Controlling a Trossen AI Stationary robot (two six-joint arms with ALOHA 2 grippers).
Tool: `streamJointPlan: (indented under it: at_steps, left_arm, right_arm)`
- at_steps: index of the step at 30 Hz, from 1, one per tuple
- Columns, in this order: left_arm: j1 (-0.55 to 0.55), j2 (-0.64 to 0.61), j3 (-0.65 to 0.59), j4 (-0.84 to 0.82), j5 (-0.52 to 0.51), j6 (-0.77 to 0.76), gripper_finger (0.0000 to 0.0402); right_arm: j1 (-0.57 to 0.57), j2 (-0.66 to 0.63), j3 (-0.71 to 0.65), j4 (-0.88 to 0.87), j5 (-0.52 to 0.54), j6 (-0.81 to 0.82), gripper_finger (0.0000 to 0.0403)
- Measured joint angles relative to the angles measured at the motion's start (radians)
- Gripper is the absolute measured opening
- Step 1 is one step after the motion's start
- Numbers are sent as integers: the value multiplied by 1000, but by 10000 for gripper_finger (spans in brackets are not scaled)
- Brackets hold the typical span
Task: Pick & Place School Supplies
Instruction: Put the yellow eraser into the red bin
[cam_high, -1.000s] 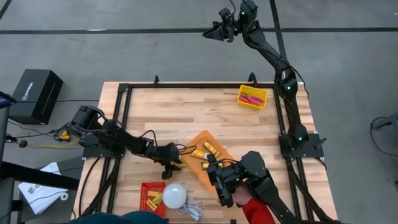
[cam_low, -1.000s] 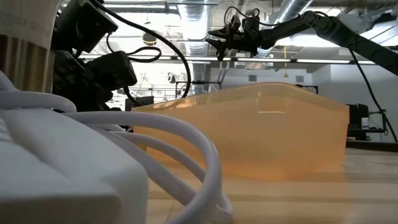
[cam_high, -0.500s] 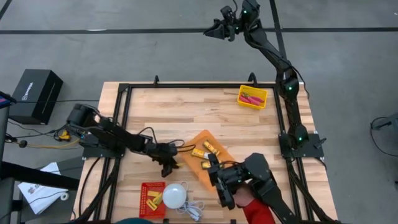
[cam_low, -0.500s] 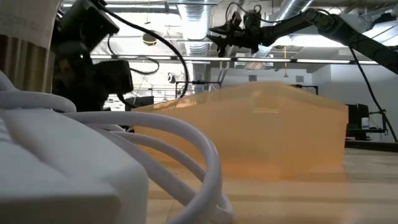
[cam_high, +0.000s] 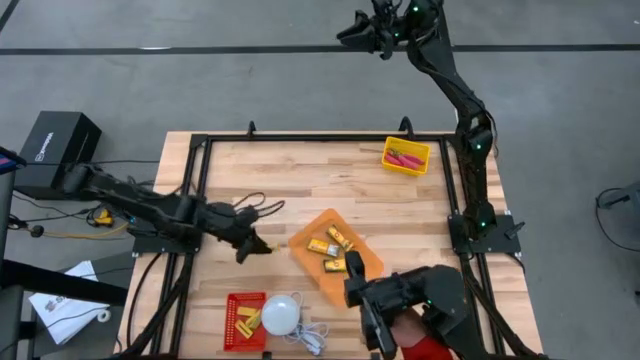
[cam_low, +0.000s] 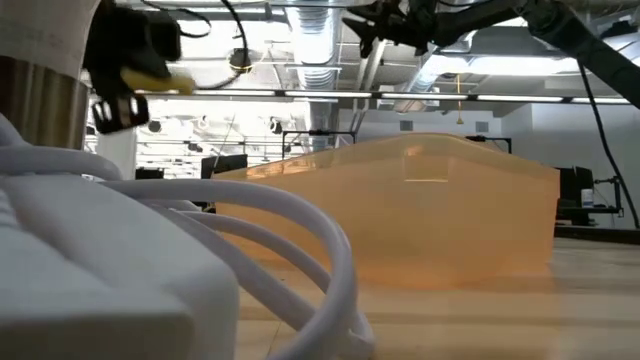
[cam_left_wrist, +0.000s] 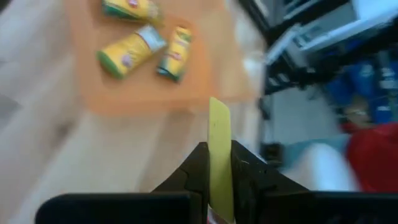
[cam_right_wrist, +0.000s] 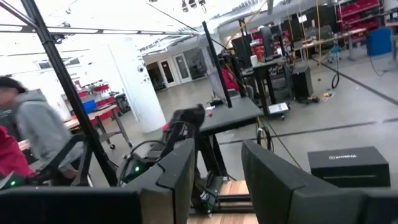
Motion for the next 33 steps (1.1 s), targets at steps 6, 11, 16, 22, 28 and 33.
streamJointPlan:
  at_steps: [6,11,16,22,28,33]
  left_arm:
    - [-61,-123,1,-91,144,-121,27]
    - [-172,-99,1,-111,231,-164,27]
    - [-304,12,1,-101,241,-230,27]
    - [-397,177,1,-16,222,-283,27]
    - [-379,368,1,193,161,-282,27]
    - [-358,523,2,367,149,-294,35]
  right_arm:
    - [14,-29,0,1,0,0,126]
    - [22,-30,0,-5,-5,16,126]
    - [25,-30,0,-4,-7,18,126]
    - [25,-30,0,-4,-8,17,126]
    - [25,-30,0,-8,-7,17,126]
    - [26,-30,0,-20,-4,18,126]
